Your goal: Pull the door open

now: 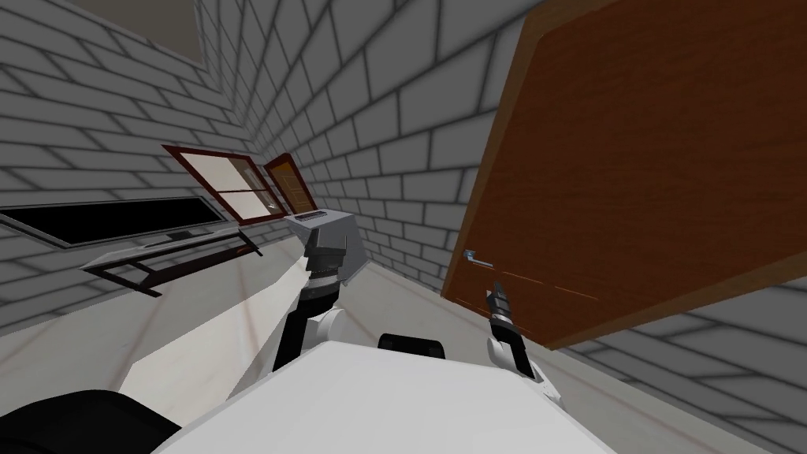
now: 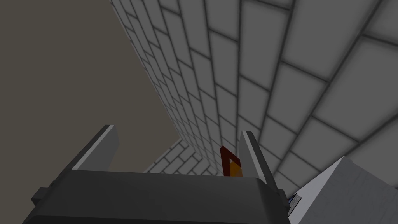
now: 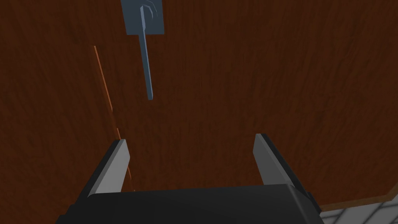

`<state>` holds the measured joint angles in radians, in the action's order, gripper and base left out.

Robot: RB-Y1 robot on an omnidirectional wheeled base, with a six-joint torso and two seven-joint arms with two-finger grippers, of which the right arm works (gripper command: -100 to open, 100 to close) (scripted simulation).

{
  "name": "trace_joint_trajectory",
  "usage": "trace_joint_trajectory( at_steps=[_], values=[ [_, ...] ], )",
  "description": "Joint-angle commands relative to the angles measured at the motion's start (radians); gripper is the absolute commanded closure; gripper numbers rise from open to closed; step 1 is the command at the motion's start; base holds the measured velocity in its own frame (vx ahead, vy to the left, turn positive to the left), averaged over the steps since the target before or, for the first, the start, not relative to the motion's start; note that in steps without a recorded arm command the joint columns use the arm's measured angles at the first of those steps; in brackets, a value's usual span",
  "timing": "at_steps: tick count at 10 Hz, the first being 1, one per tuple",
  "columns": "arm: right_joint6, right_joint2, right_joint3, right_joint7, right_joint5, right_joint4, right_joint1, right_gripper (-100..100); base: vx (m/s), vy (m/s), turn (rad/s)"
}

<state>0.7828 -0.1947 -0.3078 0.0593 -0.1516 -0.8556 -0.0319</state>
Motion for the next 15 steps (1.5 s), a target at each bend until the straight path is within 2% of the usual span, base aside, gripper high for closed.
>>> trace_joint_trajectory(
  at_steps=[1, 2, 3, 7, 12, 13, 15],
  values=[
    [0.010, -0.005, -0.006, 0.002, -0.005, 0.041, 0.014, -100, 0.054, -0.020, 0.100],
    [0.014, -0.008, -0.011, 0.003, -0.009, 0.069, 0.023, -100, 0.063, -0.036, 0.142],
    [0.014, -0.008, -0.011, 0.003, -0.009, 0.069, 0.023, -100, 0.047, -0.028, 0.042],
    [0.026, -0.017, -0.026, 0.005, -0.022, 0.158, 0.052, -100, 0.055, -0.031, 0.103],
    [0.036, -0.025, -0.038, 0.006, -0.033, 0.233, 0.077, -100, 0.048, -0.028, 0.078],
    [0.033, -0.024, -0.036, 0.006, -0.032, 0.220, 0.072, -100, 0.021, -0.013, 0.019],
    [0.039, -0.024, -0.041, 0.006, -0.034, 0.227, 0.071, -100, 0.135, -0.068, 0.030]
  ],
)
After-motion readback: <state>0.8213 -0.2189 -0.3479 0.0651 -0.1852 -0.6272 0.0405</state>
